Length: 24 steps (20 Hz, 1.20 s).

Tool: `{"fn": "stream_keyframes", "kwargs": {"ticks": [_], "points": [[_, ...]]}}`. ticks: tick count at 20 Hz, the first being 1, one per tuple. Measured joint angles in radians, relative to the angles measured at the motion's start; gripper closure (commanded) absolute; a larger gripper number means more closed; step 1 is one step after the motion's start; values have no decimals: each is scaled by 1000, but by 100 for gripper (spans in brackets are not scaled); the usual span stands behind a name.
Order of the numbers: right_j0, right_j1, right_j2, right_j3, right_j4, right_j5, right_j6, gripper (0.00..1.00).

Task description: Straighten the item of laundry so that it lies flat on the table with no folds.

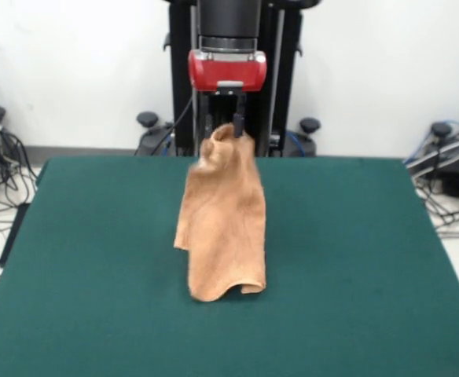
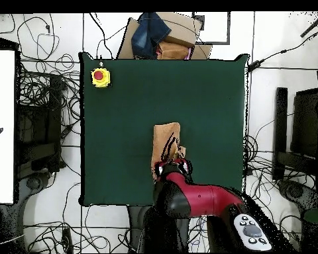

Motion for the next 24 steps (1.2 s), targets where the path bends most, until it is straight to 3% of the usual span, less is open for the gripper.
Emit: {"fn": "stream_keyframes", "kwargs": {"ticks": [16, 24], "points": [[-2, -22, 0, 0, -11, 3, 0, 0], [56, -59, -8, 0, -6, 3, 0, 0]]}}
